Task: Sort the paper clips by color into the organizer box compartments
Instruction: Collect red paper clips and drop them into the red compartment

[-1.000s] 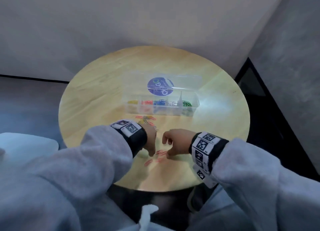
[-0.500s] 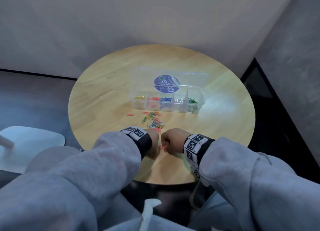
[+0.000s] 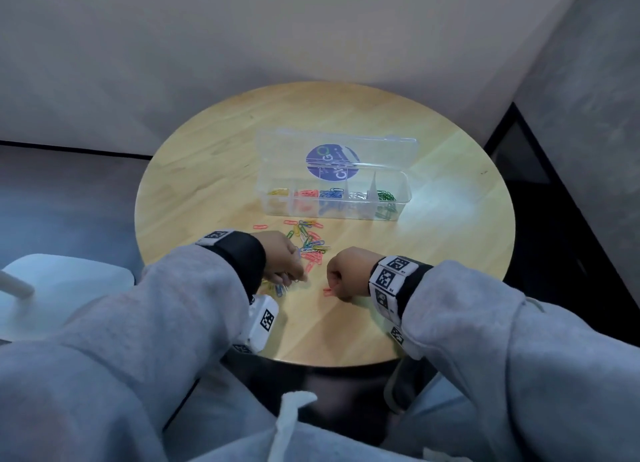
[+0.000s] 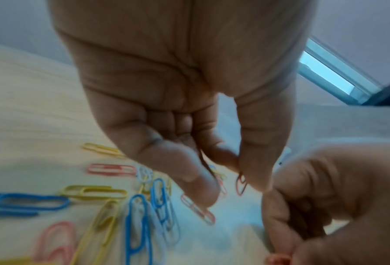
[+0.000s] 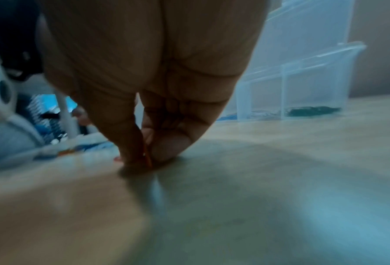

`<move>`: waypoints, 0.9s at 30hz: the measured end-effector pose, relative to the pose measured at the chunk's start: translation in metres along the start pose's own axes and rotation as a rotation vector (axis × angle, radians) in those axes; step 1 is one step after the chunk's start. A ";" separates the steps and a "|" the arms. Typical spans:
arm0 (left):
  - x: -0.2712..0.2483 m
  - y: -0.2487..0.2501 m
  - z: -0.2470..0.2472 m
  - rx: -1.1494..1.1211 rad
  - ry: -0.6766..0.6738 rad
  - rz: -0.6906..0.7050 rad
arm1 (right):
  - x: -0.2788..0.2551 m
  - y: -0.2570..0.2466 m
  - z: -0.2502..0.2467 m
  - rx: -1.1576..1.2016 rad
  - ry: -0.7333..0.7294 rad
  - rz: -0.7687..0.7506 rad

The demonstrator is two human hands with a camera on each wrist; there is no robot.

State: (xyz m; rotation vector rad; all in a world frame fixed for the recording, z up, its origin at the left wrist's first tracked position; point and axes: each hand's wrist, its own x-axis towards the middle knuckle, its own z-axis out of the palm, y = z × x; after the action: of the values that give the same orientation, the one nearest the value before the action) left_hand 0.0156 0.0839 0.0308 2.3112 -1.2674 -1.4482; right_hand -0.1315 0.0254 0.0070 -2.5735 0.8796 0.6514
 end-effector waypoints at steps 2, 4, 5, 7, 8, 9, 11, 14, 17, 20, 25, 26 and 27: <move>0.002 -0.002 -0.005 -0.149 -0.006 0.017 | 0.001 0.009 -0.002 0.130 0.032 0.020; 0.001 -0.002 -0.009 -0.355 -0.029 0.031 | 0.001 0.021 -0.004 0.390 0.073 0.090; 0.001 -0.001 -0.011 -0.459 -0.035 0.042 | -0.001 0.026 -0.007 0.610 0.100 0.147; -0.001 0.002 -0.015 -0.623 -0.045 0.066 | -0.004 0.035 -0.013 1.177 0.174 0.284; -0.002 0.003 -0.017 -0.676 -0.052 0.075 | -0.005 0.040 -0.017 1.438 0.217 0.346; -0.003 0.006 -0.018 -0.710 -0.058 0.078 | -0.007 0.044 -0.020 1.655 0.249 0.388; -0.006 0.011 -0.020 -0.740 -0.058 0.074 | -0.011 0.051 -0.025 1.935 0.246 0.405; -0.008 0.016 -0.020 -0.729 -0.059 0.054 | -0.015 0.054 -0.026 1.993 0.178 0.356; -0.009 0.018 -0.017 -0.636 -0.060 0.016 | -0.015 0.049 -0.020 1.852 0.153 0.358; -0.010 0.017 -0.017 -0.584 -0.052 0.007 | -0.012 0.046 -0.014 1.837 0.136 0.365; -0.002 0.015 -0.018 -0.527 -0.008 0.008 | -0.007 0.042 -0.011 1.640 0.131 0.344; 0.001 0.016 -0.018 -0.451 0.015 0.003 | -0.005 0.041 -0.011 1.537 0.120 0.342; 0.003 0.016 -0.018 -0.315 0.036 0.011 | -0.002 0.040 -0.011 1.389 0.100 0.335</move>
State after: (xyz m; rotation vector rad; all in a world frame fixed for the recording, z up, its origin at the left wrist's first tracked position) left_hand 0.0213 0.0657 0.0465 2.1086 -0.9596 -1.4734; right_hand -0.1551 -0.0083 0.0103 -1.2172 1.1937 -0.0888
